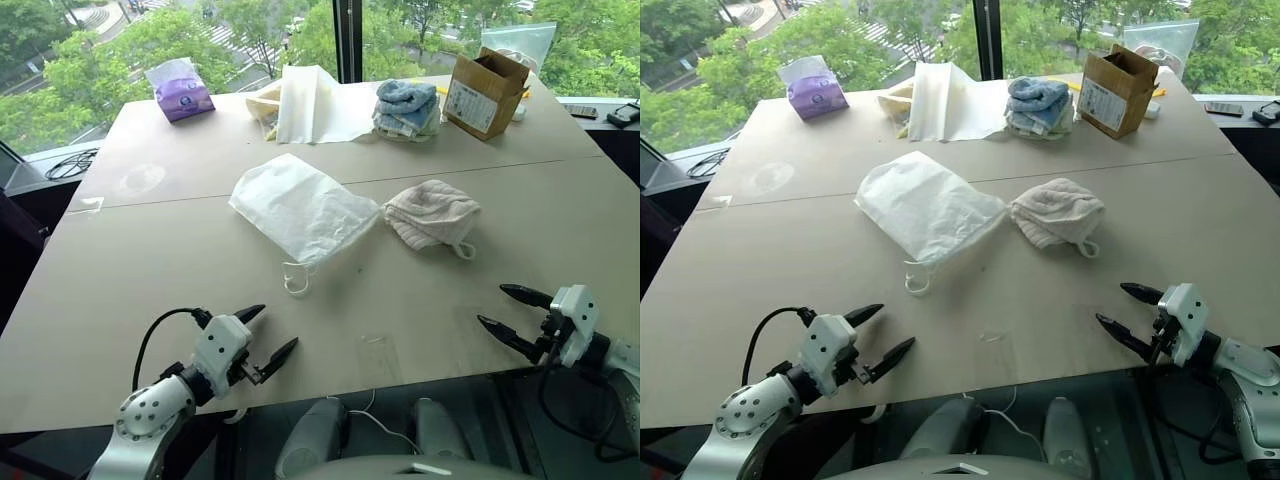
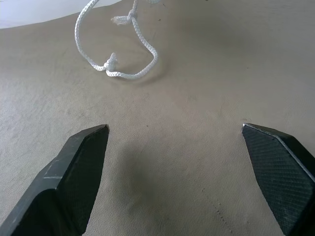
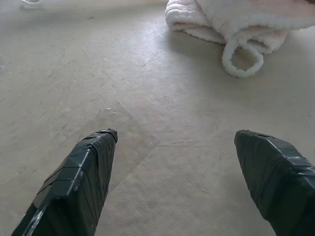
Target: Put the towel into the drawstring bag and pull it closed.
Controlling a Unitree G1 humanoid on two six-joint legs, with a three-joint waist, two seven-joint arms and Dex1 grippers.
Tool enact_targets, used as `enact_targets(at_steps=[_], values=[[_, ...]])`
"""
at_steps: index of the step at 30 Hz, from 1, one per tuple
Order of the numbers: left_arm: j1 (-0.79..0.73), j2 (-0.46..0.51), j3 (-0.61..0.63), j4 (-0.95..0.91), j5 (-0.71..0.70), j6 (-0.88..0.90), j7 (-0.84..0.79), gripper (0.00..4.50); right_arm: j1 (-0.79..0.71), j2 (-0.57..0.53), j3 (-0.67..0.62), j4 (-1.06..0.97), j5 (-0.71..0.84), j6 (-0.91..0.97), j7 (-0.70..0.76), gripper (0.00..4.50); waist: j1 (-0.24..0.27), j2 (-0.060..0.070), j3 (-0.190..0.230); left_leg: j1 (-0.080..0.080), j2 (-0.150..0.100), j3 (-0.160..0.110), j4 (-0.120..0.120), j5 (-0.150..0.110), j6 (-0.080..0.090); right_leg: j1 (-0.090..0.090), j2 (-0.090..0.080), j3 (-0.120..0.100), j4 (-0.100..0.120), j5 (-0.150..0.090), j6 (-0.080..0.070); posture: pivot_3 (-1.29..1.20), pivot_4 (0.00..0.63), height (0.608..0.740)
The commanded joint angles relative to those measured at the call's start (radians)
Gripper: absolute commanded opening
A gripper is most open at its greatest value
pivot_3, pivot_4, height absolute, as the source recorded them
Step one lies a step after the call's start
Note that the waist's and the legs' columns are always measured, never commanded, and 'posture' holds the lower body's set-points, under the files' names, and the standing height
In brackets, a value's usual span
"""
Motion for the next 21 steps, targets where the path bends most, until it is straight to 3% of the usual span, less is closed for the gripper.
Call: enact_targets(at_steps=[1,17,21], values=[[-0.009,-0.004,-0.019,-0.030,0.003,0.025,-0.006,4.46,0.007,-0.009,-0.036,-0.047,0.024,-0.005,-0.001,4.08,0.000,0.000,0.000,0.000,0.000,0.000,0.000,0.000,0.000,0.000,0.000,0.000,0.000,0.000,0.000,0.00,0.150,0.740],[-0.039,0.008,0.014,-0.080,-0.074,0.098,-0.058,4.46,-0.002,0.008,-0.024,-0.075,0.041,0.008,-0.027,4.08,0.000,-0.004,0.004,-0.002,0.000,-0.002,0.003,0.000,0.000,-0.001,0.000,-0.002,0.000,0.000,0.000,0.00,0.150,0.740],[-0.044,-0.013,0.030,-0.123,-0.147,0.136,-0.057,4.46,-0.016,0.017,-0.014,-0.066,0.041,0.006,-0.023,4.08,0.000,-0.004,0.004,-0.003,0.000,-0.002,0.003,0.000,0.000,-0.001,0.000,-0.002,0.001,0.000,0.000,0.00,0.150,0.740]])
